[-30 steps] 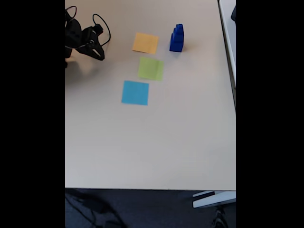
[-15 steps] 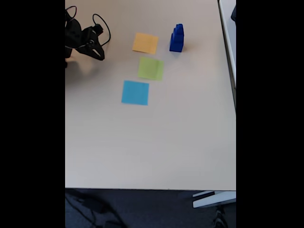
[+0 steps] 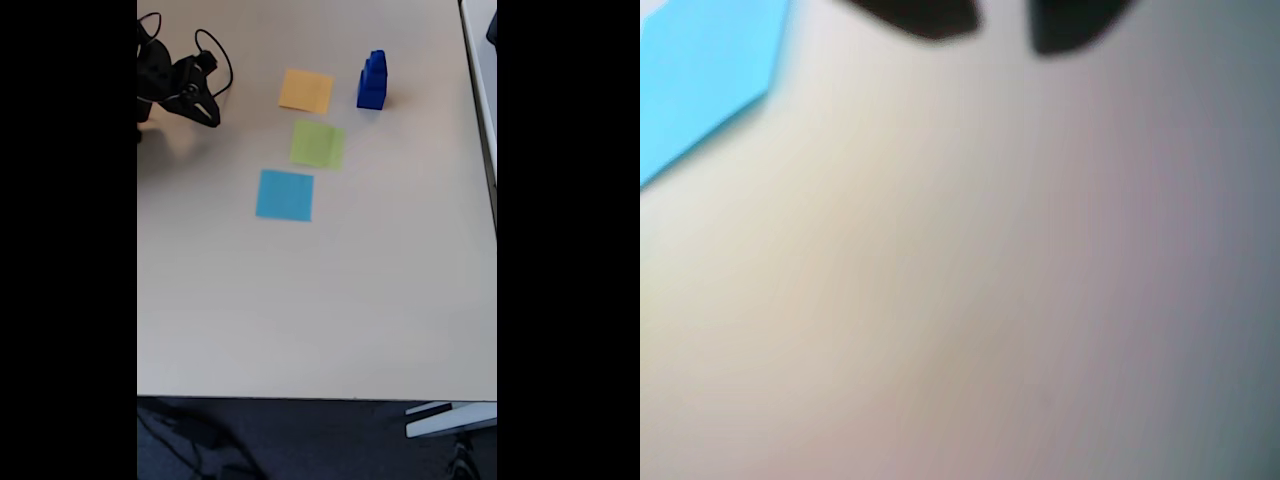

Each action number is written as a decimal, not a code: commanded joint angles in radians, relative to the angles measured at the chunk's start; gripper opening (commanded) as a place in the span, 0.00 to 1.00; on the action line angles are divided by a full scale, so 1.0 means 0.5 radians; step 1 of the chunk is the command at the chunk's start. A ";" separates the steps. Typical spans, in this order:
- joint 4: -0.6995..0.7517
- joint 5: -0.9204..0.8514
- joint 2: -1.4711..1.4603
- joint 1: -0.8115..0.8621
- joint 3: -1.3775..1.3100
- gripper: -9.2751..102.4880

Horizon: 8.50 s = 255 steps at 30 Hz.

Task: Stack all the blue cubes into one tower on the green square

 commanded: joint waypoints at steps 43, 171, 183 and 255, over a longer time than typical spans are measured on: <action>0.006 0.021 0.049 0.003 -0.009 0.08; 0.006 0.021 0.049 0.003 -0.009 0.08; -0.365 0.337 0.049 0.003 0.071 0.08; 0.249 3.046 -2.111 -0.405 -2.672 0.10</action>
